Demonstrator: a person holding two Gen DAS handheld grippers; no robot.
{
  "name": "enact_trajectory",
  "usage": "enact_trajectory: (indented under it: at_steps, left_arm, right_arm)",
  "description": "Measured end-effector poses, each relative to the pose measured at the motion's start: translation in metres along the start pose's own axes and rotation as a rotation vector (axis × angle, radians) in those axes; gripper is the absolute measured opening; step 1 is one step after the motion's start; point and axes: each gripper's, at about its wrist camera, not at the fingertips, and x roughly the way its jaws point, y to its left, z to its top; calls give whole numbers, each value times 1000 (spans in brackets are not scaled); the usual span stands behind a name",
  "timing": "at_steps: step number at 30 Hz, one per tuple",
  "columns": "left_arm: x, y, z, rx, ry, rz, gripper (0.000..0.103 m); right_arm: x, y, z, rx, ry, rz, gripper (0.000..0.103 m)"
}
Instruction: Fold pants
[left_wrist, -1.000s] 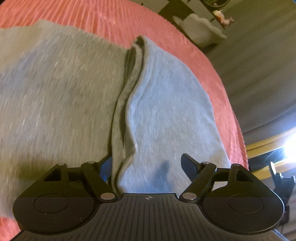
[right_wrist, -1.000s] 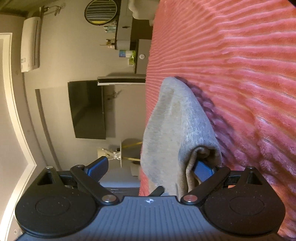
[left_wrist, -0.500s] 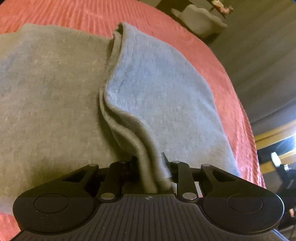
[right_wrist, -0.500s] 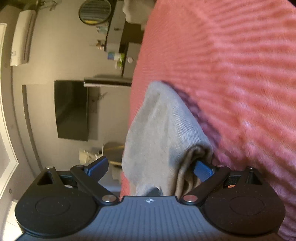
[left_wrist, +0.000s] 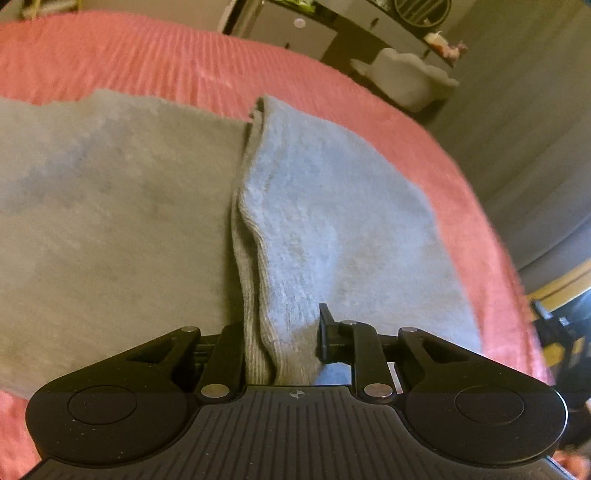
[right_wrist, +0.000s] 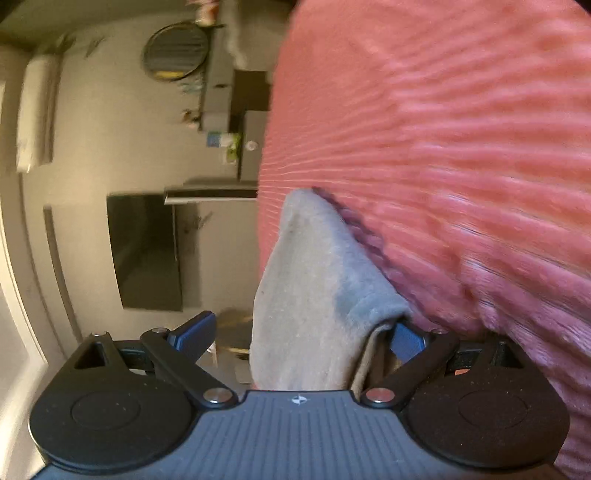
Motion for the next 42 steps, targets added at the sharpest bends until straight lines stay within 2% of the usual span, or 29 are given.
enact_trajectory:
  at_steps: [3,11,13,15,17,18,20,23,25,27,28,30,33,34,35,36,37,38,39,42]
  left_arm:
    - [6,5,-6,-14,-1,19,23]
    - [-15,-8,-22,53,-92,84,23]
    - [-13,-6,-26,57,-102,121,24]
    - [-6,2,-31,37,-95,125,26]
    - [-8,6,-30,24,-102,103,32]
    - [-12,8,-27,18,-104,104,40]
    - [-26,18,-22,-19,-131,138,48]
    - [-46,27,-8,-77,-177,195,52]
    - [-61,25,7,-91,-230,159,56]
    - [-65,11,23,-47,-255,98,71]
    - [-62,1,31,-11,-258,67,73]
    - [-46,-21,46,79,-244,44,75]
    - [-9,-49,59,226,-201,89,77]
    - [4,-55,59,269,-185,118,77]
    - [22,-58,61,316,-163,182,77]
    - [36,-56,59,344,-132,269,76]
    - [53,-52,60,361,-90,368,78]
    - [62,-42,60,343,-73,394,89]
    - [61,-32,61,298,-93,371,93]
    - [50,-14,61,232,-105,348,94]
  right_arm:
    - [-4,0,-3,-9,-11,-17,96]
    - [1,11,-6,-91,28,-41,96]
    - [-1,7,-5,-90,18,-41,96]
    - [0,4,-3,-81,-3,-63,91]
    - [3,4,-5,-79,-15,-88,90]
    - [4,8,-5,-89,-4,-93,91]
    - [3,16,-4,-110,47,-126,94]
    - [-15,33,0,-145,20,-130,96]
    - [-29,46,3,-216,-20,-111,96]
    - [-36,61,2,-330,-54,-76,96]
    - [-34,69,-2,-408,-72,-67,96]
    - [-23,77,-12,-524,-93,-120,96]
    - [8,79,-33,-734,-77,-263,91]
    - [20,78,-38,-796,-58,-345,90]
    - [29,76,-37,-794,-25,-409,89]
    - [34,73,-34,-772,-5,-434,89]
    - [37,73,-31,-766,1,-460,89]
    - [40,73,-30,-791,4,-501,89]
    - [41,74,-31,-825,7,-521,92]
    - [48,75,-35,-851,22,-544,97]
